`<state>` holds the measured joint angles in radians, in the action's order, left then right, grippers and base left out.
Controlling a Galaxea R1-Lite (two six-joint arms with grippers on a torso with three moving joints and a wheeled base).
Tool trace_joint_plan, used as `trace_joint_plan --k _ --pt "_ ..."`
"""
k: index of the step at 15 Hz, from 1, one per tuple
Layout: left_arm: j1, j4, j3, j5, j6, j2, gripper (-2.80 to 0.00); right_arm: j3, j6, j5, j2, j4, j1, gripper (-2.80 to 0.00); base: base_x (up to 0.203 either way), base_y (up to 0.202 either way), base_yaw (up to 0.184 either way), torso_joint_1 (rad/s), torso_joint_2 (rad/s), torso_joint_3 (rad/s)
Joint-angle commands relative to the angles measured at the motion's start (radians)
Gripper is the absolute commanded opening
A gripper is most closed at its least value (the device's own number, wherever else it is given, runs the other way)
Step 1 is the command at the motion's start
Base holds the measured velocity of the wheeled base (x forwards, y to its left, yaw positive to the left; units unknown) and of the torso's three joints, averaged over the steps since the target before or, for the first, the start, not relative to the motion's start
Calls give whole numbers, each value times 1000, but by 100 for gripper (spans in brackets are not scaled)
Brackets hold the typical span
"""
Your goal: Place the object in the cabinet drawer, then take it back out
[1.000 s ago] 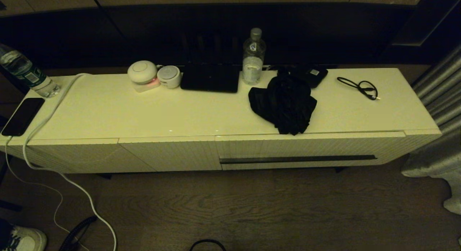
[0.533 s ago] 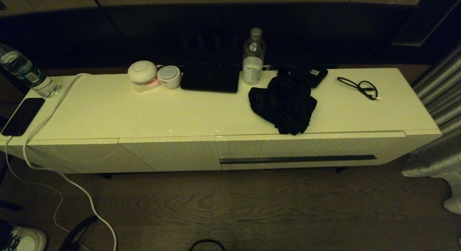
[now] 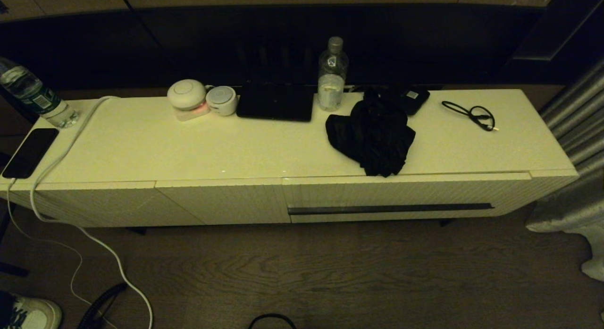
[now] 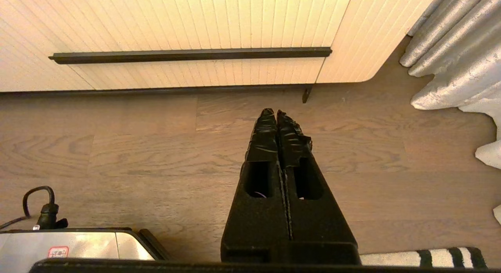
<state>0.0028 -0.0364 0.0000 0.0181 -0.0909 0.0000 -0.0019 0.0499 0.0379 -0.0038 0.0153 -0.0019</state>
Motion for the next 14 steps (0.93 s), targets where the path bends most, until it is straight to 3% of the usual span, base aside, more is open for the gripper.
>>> trace_joint_plan --k 1,14 --pt "0 0 0 0 -1 -2 -280 2 1 0 1 2 -1 -280 0 0 0 0 0 0" --pt "0 0 0 0 -1 -2 -280 0 4 2 5 -1 0 -280 0 0 0 0 0 0"
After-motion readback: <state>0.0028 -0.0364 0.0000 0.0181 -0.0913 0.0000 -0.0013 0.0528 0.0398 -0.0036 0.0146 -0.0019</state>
